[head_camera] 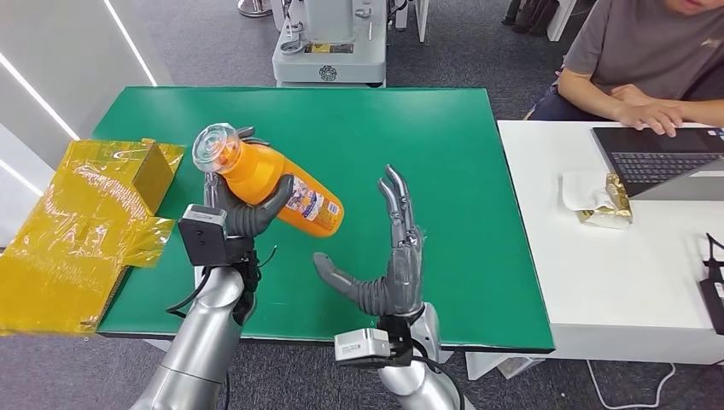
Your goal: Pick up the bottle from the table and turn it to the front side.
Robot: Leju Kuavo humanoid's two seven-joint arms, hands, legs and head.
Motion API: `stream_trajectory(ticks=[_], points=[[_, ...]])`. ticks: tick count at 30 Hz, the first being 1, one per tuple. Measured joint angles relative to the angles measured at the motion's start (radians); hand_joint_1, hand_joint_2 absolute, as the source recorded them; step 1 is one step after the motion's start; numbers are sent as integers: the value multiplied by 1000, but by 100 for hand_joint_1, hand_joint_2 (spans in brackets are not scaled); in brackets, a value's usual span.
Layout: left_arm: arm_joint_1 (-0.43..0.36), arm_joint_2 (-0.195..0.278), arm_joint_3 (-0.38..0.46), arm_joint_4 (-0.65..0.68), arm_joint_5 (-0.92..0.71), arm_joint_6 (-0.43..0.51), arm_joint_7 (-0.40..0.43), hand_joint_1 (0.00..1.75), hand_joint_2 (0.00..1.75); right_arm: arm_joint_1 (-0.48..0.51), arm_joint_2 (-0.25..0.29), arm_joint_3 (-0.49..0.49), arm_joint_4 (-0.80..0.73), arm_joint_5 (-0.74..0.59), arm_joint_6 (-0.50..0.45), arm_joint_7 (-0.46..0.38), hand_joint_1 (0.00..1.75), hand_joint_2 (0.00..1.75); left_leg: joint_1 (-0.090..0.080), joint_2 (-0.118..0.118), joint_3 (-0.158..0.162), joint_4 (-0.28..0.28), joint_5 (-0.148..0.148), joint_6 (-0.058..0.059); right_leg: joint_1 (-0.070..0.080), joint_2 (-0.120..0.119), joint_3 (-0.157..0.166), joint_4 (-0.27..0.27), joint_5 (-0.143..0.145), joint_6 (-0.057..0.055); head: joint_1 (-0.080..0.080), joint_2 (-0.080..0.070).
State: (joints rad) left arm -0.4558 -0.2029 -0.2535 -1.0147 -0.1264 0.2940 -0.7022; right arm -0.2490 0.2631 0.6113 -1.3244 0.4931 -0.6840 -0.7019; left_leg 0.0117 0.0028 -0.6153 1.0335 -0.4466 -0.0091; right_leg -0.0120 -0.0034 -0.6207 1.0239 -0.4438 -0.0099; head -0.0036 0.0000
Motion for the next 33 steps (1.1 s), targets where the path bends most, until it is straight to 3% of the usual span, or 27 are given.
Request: stream_trajectory(ticks=[9, 13, 18, 23, 27, 33], points=[[-8, 78, 106, 11, -21, -18, 27, 175, 175, 42, -20, 40, -48, -84, 0, 0, 0, 175, 0, 0, 0, 0, 0, 0, 0, 0, 0, 0, 0, 0, 0, 0], [-39, 131, 156, 24, -83, 43, 42, 175, 175, 57, -26, 41, -52, -96, 0, 0, 0, 175, 1, 0, 0, 0, 1, -1, 0, 0, 0, 0, 0, 0, 0, 0], [-103, 220, 205, 35, -296, 246, 61, 175, 175, 77, -37, 43, -56, -104, 0, 0, 0, 175, 1, 0, 0, 0, 1, -2, 1, 1, -1, 1, 0, -1, 0, 0], [-160, 275, 229, 57, -410, 310, 95, 175, 175, 81, -38, 43, -56, -111, 0, 0, 0, 175, 1, 0, 0, 0, 2, -2, 2, 1, -1, 1, 0, -1, 0, 0], [-234, 310, 230, 110, -666, 390, 175, 175, 175, 83, -38, 43, -53, -142, 0, 0, 0, 175, 2, 0, 0, 0, 2, -3, 2, 1, 0, 1, 1, -1, 0, 0], [-400, 358, 223, 317, -1005, 398, 278, 175, 175, 95, -42, 36, -48, -145, 0, 0, 0, 175, 2, 1, 1, 0, 3, -4, 2, 1, 0, 1, 2, -3, 0, 0]])
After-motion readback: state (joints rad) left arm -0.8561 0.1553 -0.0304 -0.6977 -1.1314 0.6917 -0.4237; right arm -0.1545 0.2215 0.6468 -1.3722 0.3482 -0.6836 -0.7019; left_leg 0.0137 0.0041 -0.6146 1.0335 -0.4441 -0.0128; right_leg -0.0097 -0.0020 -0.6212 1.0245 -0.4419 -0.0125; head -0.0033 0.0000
